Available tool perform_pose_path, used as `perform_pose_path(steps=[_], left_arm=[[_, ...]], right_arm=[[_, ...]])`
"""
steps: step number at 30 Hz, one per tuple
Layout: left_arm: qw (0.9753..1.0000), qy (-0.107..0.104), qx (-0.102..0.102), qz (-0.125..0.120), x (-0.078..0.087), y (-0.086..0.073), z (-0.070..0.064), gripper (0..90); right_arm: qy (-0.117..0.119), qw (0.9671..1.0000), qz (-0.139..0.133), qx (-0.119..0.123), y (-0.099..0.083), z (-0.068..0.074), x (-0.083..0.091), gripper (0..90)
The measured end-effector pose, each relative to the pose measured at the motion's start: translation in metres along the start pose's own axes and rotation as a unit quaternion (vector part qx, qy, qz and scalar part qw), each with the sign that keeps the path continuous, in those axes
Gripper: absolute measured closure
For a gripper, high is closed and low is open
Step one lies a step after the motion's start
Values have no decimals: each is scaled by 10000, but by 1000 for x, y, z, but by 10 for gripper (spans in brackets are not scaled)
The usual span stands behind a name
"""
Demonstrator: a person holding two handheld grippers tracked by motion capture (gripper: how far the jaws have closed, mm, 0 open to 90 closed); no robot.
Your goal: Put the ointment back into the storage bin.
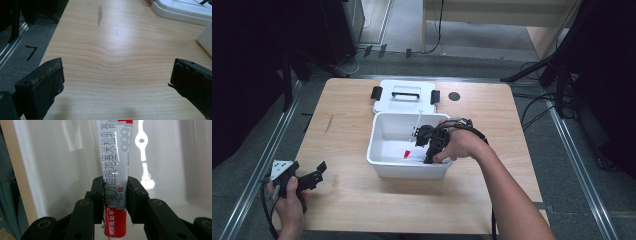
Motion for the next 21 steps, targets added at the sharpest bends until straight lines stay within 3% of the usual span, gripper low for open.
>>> perform_pose_path(steps=[7, 13, 21], left_arm=[[10000, 0, 12, 18, 0, 0, 0, 0], [10000, -4, 12, 11, 0, 0, 0, 0], [10000, -4, -1, -1, 0, 0, 0, 0]], right_arm=[[90, 9994, 303, -166, -1, -3, -9, 689], [119, 9998, 116, -148, 0, -3, -5, 625], [150, 9986, -246, -452, -1, -2, 22, 809]])
Point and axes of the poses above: each handheld gripper's, and its own axes: x roughly backward along the jaws, y roughly out of its top, z roughly to its left, the point moved 5 cm from there along -x, roughly forward along the jaws, and after that the axes turned 6 degrees about y, right-handed, at the moved point
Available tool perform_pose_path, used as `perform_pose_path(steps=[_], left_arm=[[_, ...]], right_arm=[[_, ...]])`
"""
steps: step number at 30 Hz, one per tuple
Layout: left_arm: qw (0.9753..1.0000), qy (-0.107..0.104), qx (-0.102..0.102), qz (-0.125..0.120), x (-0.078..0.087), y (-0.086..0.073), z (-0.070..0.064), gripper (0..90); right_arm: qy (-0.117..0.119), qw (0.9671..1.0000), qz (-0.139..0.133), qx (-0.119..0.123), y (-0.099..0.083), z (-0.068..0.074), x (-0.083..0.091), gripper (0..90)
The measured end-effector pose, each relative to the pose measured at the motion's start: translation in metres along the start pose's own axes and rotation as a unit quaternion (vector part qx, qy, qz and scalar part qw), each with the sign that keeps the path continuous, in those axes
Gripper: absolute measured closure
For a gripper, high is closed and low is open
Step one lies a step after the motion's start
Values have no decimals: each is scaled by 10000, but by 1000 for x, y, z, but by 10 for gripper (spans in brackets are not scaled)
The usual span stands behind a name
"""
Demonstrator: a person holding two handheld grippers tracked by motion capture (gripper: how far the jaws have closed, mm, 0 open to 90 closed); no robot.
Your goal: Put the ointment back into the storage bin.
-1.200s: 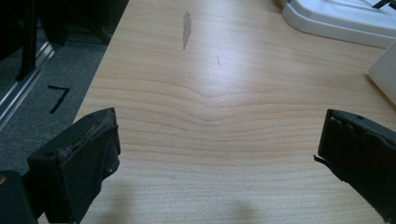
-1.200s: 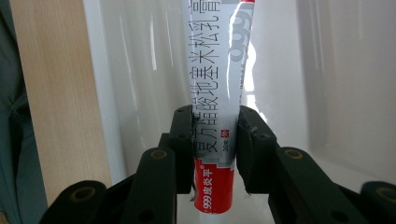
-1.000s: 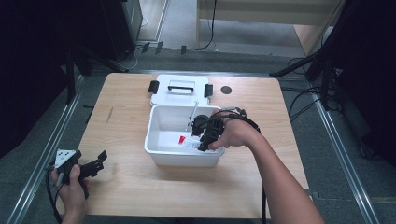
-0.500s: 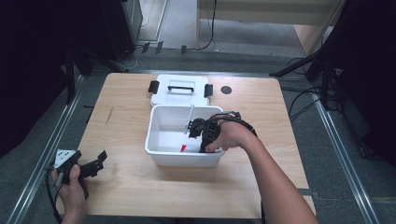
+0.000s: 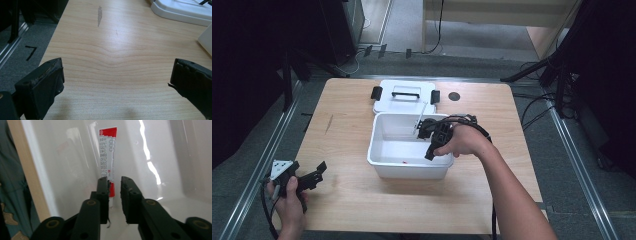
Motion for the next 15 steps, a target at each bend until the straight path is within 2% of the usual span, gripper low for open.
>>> perform_pose_path(steps=[2, 11, 15], left_arm=[[10000, -1, 2, 2, 0, 0, 0, 0], [10000, 7, 21, 8, 0, 0, 0, 0], [10000, 12, 13, 12, 0, 0, 0, 0]], right_arm=[[-13, 9999, -42, -103, -1, 2, 8, 830], [-253, 9994, -74, -229, -10, 6, 42, 860], [-321, 9985, -202, -383, -19, 10, 59, 861]])
Point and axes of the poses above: each handheld gripper's, and its own axes: x roughly backward along the jaws, y roughly out of its top, z roughly to its left, the point moved 5 cm from there along -x, roughly forward along the jaws, and after that the axes turned 6 degrees about y, right-handed, at the moved point
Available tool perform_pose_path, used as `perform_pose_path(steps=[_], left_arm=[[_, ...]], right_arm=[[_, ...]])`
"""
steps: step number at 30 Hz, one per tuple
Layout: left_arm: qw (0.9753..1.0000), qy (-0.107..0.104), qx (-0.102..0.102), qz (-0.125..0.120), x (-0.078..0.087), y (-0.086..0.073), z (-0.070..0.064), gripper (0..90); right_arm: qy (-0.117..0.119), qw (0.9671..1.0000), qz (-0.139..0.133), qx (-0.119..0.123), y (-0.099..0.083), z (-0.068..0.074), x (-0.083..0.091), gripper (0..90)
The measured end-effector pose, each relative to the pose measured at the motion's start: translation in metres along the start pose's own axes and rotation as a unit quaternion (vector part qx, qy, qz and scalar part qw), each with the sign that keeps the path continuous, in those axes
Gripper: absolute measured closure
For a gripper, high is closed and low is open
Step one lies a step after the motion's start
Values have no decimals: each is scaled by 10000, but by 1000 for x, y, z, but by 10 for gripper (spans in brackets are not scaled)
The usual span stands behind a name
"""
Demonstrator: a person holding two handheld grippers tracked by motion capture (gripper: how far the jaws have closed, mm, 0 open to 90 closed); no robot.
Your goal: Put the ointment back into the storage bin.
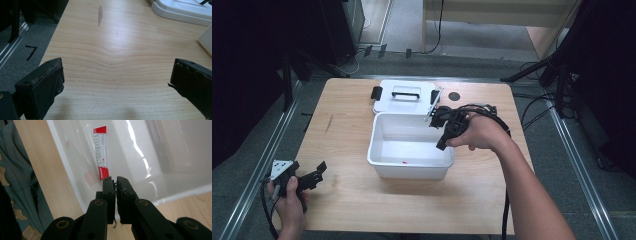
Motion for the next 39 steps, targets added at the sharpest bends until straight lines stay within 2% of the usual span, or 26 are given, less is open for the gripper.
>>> perform_pose_path(steps=[4, 8, 12, 18, 20, 22, 26, 29, 31, 32, 35, 37, 38, 39], left_arm=[[10000, 13, -14, -21, 0, 0, 0, 0], [10000, 27, -3, -11, 0, 0, 0, 0], [10000, 42, -39, -22, 0, 0, 0, 0], [10000, 39, -51, -36, 0, 0, 0, 0], [10000, 36, -53, -26, 0, 0, 0, 0], [10000, 21, -51, -10, 1, 0, 0, 0], [10000, 19, -31, -43, 0, 0, 0, 0], [10000, 21, -47, -48, 1, 0, -1, 0], [10000, 36, -60, -43, 1, 0, -1, 0], [10000, 41, -60, -45, 1, 0, -1, 0], [10000, 48, -60, -57, 1, 0, -1, 0], [10000, 42, -60, -54, 1, 0, -1, 0], [10000, 37, -64, -53, 1, 0, -1, 0], [10000, 37, -64, -56, 1, 0, -1, 0]], right_arm=[[-90, 9997, -162, -134, -14, 0, 18, 860], [-201, 9986, -309, -375, -32, -4, 32, 860], [-252, 9968, -472, -600, -52, -8, 40, 853], [-238, 9926, -685, -978, -89, -17, 35, 815], [-219, 9903, -750, -1151, -101, -22, 29, 771], [-277, 9876, -864, -1279, -113, -26, 23, 680], [-386, 9778, -1201, -1675, -136, -36, 9, 514], [-496, 9691, -1487, -1905, -151, -41, -3, 424], [-653, 9623, -1688, -2030, -160, -44, -13, 364], [-753, 9583, -1787, -2099, -165, -45, -18, 316], [-1108, 9423, -2050, -2405, -178, -49, -30, 181], [-1390, 9294, -2197, -2620, -187, -52, -36, 116], [-1501, 9245, -2282, -2658, -191, -52, -39, 76], [-1546, 9221, -2353, -2655, -196, -52, -42, 5]])
Point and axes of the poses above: each handheld gripper's, and its own axes: x roughly backward along the jaws, y roughly out of its top, z roughly to its left, the point moved 5 cm from there along -x, roughly forward along the jaws, and after that the axes turned 6 degrees about y, right-handed, at the moved point
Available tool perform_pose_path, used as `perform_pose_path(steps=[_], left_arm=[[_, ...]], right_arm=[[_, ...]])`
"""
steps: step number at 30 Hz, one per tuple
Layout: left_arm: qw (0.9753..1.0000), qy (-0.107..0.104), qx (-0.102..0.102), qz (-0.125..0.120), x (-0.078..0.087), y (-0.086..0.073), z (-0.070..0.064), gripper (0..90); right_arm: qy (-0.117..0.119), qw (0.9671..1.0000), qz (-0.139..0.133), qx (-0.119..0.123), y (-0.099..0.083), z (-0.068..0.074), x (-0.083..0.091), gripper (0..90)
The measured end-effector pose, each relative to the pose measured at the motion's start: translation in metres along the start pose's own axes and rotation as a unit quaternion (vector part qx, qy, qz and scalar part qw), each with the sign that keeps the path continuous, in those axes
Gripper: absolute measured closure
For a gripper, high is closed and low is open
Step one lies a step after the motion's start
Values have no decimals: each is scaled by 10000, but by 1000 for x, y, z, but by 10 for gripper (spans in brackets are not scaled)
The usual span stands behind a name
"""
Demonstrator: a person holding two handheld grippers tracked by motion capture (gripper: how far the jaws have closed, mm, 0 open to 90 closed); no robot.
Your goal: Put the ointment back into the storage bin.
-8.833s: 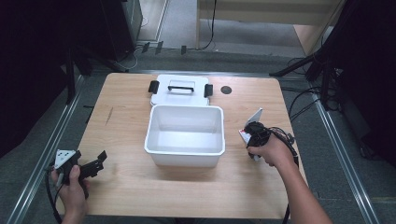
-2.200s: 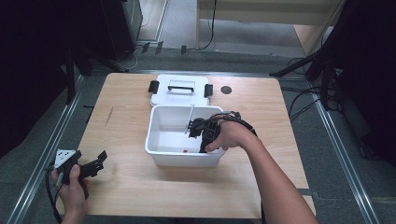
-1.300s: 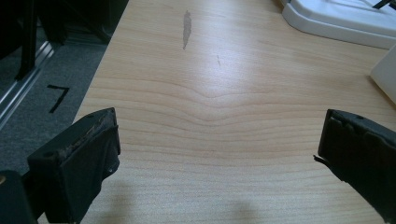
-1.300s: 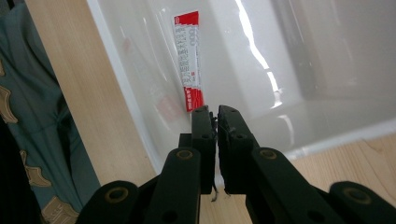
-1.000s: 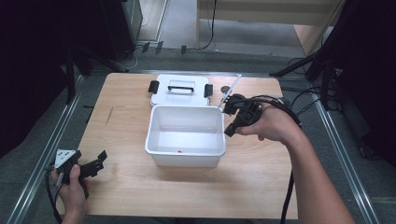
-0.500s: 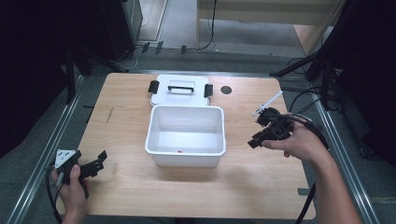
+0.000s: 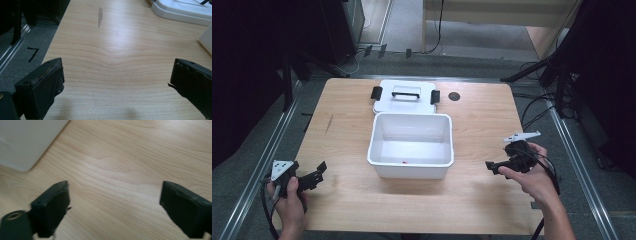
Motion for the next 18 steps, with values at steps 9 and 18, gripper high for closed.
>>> perform_pose_path(steps=[9, 18], left_arm=[[10000, 1, 0, 8, 0, 0, 0, 0], [10000, 6, -6, 3, 0, 0, 0, 0]], right_arm=[[-414, 9929, -963, -557, -46, -24, -8, 0], [-602, 9789, -1688, -984, -97, -37, -11, 0]])
Point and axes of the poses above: each handheld gripper's, and its own axes: x roughly backward along the jaws, y roughly out of its top, z roughly to its left, the point moved 5 cm from there along -x, roughly forward along the jaws, and after that the axes turned 6 degrees about y, right-handed, at the moved point
